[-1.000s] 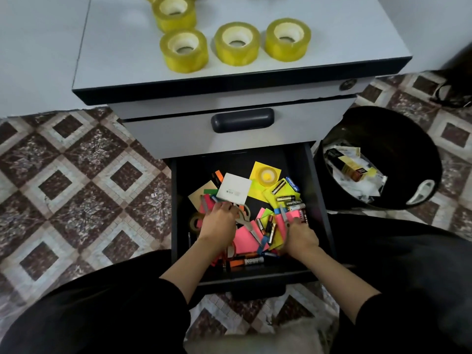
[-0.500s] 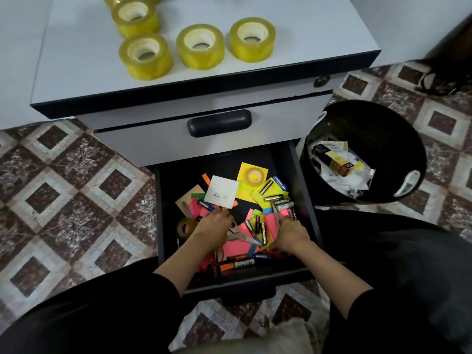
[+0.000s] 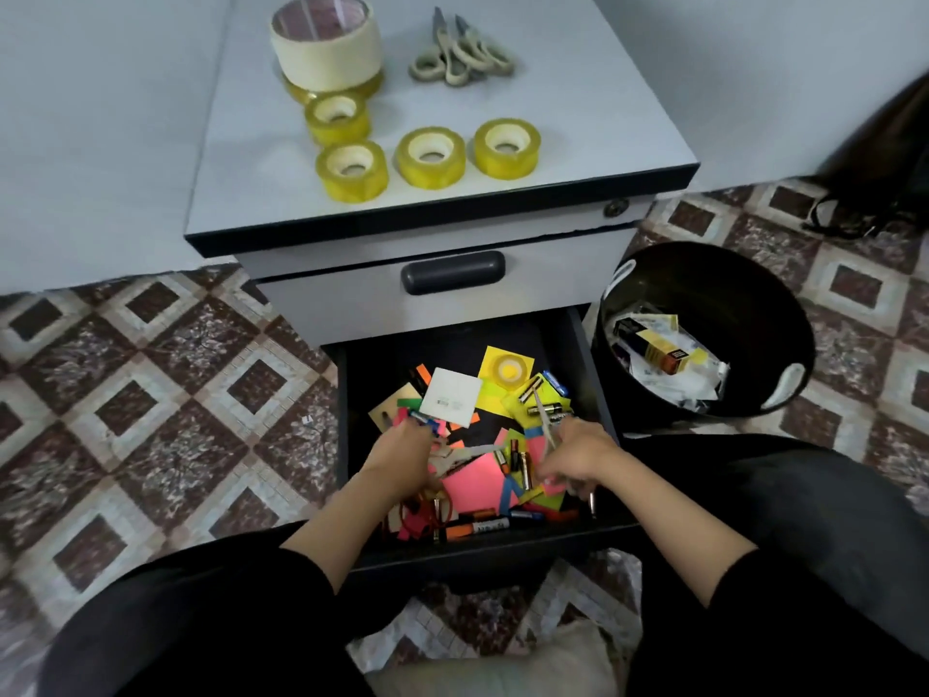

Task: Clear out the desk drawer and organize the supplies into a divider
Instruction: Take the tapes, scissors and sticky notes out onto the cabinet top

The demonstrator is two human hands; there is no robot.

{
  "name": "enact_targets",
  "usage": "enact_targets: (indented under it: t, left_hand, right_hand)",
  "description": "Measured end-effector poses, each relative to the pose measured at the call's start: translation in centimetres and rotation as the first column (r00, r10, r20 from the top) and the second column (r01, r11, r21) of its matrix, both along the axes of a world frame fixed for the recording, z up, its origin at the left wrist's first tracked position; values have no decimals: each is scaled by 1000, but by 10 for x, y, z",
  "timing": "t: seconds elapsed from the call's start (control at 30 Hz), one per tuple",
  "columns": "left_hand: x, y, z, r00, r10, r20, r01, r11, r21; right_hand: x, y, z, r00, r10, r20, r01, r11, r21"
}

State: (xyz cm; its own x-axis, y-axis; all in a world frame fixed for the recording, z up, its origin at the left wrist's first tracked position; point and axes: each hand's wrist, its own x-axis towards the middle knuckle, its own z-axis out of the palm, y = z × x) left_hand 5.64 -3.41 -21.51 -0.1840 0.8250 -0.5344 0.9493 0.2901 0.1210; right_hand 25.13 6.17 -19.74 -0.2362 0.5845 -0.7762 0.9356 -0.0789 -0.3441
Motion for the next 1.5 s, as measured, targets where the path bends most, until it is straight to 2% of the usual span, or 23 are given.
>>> enact_targets:
  t: [0.17, 0.4, 0.53, 0.67, 0.87, 0.97, 1.1, 1.17, 1.23, 1.5]
  left_hand:
    - [0, -18, 36, 979, 144, 144, -170, 968, 186]
    - [10, -33, 112, 919, 234, 316, -348, 859, 375]
    - [16, -35, 154, 878, 225, 423, -406, 818, 408]
    - [22, -30, 204, 867, 116, 485, -395, 753, 526]
    - [-2, 7, 257, 762, 208, 613, -584, 629, 513]
    - [-20, 34, 282, 815, 281, 506, -556, 624, 549]
    - [-46, 91, 303, 823, 348, 449, -560, 627, 542]
    - [-54, 121, 309, 838, 349, 418, -536, 670, 514]
    - [-58, 150, 315, 877, 367, 311, -480, 719, 503]
    - [-59, 235, 315, 928, 368, 47, -345, 807, 480]
  right_hand:
    - [7, -14, 34, 952, -82, -295, 83, 997, -8]
    - [7, -25, 90, 803, -159, -574, 192, 981, -2]
    - [7, -24, 132, 719, -118, -685, 189, 982, 29]
    - [6, -14, 184, 624, -63, -779, 194, 978, 77]
    - [6, 22, 240, 550, -18, -835, 281, 945, 165]
    - [1, 42, 256, 545, -21, -839, 326, 926, 189]
    - [-3, 67, 265, 537, -10, -844, 348, 914, 211]
    - [-2, 76, 265, 548, -1, -837, 333, 918, 217]
    - [2, 86, 262, 564, 5, -826, 315, 923, 221]
    - [21, 120, 248, 587, -5, -809, 301, 930, 212]
